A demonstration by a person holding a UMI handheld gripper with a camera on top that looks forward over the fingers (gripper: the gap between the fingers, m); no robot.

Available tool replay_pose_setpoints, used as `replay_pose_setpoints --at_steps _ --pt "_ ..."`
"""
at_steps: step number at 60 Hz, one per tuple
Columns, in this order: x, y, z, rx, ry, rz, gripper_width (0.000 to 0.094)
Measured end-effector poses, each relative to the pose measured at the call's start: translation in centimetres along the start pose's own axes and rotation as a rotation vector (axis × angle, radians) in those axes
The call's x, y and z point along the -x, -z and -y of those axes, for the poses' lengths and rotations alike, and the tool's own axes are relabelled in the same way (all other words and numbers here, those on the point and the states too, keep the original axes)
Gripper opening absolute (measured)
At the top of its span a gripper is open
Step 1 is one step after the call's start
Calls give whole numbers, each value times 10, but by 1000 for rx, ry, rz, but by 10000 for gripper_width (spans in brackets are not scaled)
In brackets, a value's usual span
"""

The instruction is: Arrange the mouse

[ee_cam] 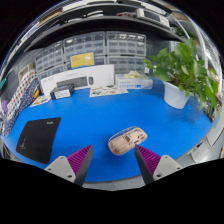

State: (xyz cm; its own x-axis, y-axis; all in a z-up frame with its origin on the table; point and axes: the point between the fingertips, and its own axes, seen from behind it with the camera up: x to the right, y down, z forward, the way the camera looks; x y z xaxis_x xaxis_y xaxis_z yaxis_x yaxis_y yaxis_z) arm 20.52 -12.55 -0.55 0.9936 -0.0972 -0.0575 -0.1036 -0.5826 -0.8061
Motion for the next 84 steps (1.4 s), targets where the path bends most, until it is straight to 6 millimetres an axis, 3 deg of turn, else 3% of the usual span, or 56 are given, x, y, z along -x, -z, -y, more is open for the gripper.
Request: replay_pose_setpoints --at_steps 12,24,30,38,43,44,45,65,73,79,84 --pt "-4 -41 27 11 47 77 841" --pt "9 -72 48 17 83 147 813" --pt "11 -86 55 28 86 156 714" --pt "11 -101 59 43 93 145 656" --pt "9 -106 61 37 111 130 567" --pt "7 -107 62 34 116 126 586" --pt "6 -107 62 31 120 120 505" --pt "10 -104 63 95 108 117 375" --pt "29 -76 114 20 78 75 376" --pt "67 -43 163 -53 64 64 377" --pt "107 -15 193 -116 65 59 376"
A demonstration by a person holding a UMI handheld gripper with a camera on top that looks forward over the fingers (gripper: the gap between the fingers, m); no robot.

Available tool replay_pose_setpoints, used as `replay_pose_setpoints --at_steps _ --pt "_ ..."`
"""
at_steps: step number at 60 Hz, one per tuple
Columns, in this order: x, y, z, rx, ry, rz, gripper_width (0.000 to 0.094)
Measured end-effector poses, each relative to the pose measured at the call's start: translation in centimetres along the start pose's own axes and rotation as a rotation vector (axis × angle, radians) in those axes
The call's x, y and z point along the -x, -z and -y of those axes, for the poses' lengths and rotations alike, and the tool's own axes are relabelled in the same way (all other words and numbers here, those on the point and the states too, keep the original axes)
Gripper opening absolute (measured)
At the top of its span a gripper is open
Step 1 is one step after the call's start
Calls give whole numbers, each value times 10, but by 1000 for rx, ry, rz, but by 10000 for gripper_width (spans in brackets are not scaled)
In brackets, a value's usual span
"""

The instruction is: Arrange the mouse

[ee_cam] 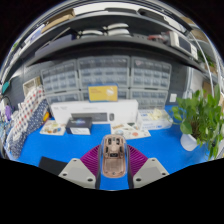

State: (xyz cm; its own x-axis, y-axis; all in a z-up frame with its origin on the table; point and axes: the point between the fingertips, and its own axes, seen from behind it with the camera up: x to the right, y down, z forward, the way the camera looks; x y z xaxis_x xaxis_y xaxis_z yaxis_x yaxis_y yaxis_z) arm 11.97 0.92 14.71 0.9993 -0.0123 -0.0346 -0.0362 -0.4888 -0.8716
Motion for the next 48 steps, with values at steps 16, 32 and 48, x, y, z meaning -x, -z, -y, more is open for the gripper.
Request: replay_pose_setpoints --at_steps 16,32,48 --pt "151 36 29 -56 27 41 376" --pt "226 2 -106 153 69 69 374" --pt "226 -13 -186 224 69 59 373"
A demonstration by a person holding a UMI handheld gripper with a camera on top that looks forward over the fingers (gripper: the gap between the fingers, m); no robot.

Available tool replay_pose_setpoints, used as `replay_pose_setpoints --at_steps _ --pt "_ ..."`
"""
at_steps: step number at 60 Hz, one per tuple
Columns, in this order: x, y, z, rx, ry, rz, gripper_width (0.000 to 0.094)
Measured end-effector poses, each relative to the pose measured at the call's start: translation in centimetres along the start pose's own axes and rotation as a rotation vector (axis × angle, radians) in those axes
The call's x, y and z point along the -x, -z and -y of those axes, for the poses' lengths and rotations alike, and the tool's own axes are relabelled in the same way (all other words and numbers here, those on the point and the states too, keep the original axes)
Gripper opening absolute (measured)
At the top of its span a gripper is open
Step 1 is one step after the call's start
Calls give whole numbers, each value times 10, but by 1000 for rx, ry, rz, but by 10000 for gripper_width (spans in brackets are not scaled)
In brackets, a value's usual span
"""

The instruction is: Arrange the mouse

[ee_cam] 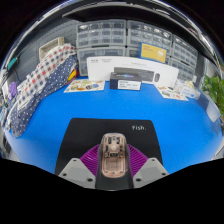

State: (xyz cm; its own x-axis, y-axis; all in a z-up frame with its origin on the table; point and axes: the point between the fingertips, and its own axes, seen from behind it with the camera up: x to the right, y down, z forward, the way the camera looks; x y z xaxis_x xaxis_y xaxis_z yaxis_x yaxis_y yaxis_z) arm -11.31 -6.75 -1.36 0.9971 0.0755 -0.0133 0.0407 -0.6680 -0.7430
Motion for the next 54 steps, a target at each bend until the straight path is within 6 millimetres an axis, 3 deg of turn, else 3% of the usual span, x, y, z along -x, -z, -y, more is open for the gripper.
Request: replay_pose_setpoints --at_steps 15,20,26,39,48,54 --pt "-1 0 1 -6 -32 -5 474" --pt "-9 5 0 25 -72 -33 726" --pt "-16 17 14 7 -93 -38 764" --pt "-30 78 63 -67 -89 8 812" --pt "-66 133 98 -140 -57 7 840" --pt "-86 162 108 -162 -39 23 832"
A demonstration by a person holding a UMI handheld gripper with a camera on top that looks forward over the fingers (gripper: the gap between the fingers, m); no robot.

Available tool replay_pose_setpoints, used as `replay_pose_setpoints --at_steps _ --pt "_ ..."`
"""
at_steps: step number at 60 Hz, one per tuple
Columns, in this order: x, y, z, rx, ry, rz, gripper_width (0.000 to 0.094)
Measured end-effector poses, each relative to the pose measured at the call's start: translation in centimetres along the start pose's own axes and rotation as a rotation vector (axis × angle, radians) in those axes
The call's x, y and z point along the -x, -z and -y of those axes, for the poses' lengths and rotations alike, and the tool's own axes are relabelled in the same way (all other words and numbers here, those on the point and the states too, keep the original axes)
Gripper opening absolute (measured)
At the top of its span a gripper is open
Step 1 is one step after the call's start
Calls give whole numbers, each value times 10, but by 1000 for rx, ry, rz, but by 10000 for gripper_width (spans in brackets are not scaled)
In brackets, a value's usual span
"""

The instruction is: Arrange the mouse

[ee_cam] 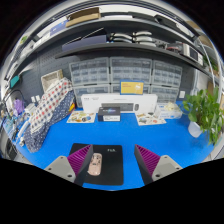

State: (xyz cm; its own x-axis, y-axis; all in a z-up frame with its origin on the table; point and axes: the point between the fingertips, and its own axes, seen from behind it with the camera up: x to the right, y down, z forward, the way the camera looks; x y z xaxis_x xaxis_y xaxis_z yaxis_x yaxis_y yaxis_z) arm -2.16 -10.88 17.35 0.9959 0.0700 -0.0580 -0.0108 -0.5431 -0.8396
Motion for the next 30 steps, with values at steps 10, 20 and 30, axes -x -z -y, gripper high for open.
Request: replay_pose_setpoints --at_steps 10,20,30 --pt "-29 38 8 -47 19 18 832" --pt "-54 62 7 -67 27 25 829" --pt "-70 74 3 -68 20 15 829"
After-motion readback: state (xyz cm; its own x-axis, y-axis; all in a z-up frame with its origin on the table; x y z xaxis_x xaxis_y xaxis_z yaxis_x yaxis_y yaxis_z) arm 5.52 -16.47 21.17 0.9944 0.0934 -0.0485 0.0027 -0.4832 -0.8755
